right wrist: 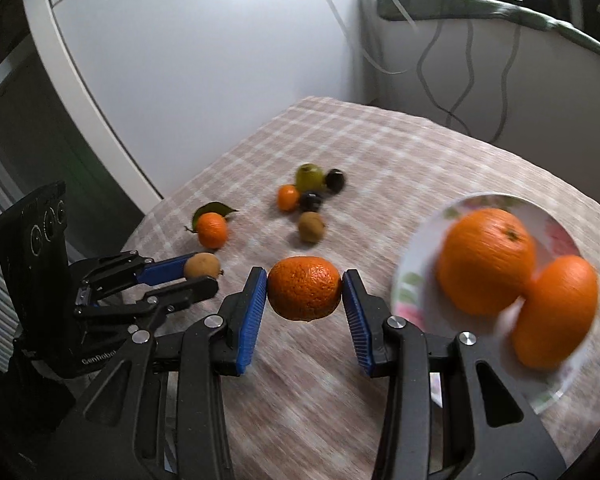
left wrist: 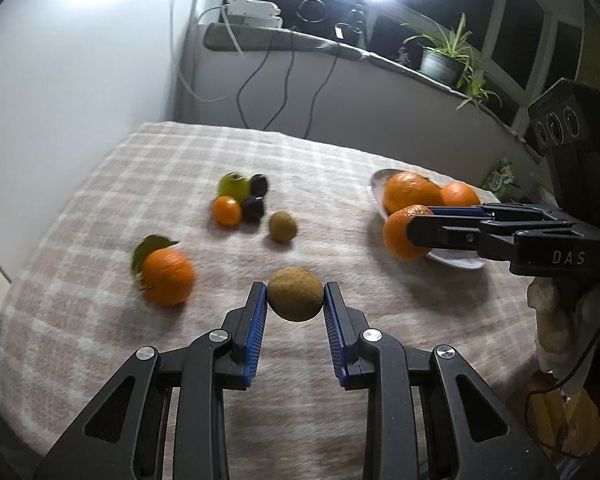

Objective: Organize fruits
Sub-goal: 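Carry the kiwi and tangerine in both grippers toward the floral plate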

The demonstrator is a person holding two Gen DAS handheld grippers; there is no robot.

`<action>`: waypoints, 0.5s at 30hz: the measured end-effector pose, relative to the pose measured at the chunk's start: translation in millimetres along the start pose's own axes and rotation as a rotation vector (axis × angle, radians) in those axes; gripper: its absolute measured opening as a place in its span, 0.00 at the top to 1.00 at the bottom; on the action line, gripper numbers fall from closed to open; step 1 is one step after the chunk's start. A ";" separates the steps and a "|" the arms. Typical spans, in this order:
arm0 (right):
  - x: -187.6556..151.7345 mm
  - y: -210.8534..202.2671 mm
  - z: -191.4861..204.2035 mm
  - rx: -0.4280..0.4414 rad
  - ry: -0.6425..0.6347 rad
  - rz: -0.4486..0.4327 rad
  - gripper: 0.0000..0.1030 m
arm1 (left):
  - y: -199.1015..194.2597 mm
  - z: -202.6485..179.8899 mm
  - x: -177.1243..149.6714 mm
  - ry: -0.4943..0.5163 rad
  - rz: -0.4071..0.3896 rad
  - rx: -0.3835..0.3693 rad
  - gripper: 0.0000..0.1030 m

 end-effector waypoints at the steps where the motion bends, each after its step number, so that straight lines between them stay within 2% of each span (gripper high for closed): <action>1: -3.3 -4.7 -4.4 -0.014 0.007 -0.006 0.60 | 1.5 -5.2 1.3 0.008 -0.001 -0.005 0.74; 15: -37.7 -43.5 -57.7 -0.149 0.115 -0.043 0.60 | 21.2 -54.7 18.0 0.092 0.006 -0.082 0.74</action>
Point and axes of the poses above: each gripper's, at about its wrist camera, not at the fingertips, and y roughly the way its jaws point, z to its left, x to its top, the point moved 1 cm from there along y, roughly the way its jaws point, and after that the axes turned 5 degrees about z, right-handed, at the moved point
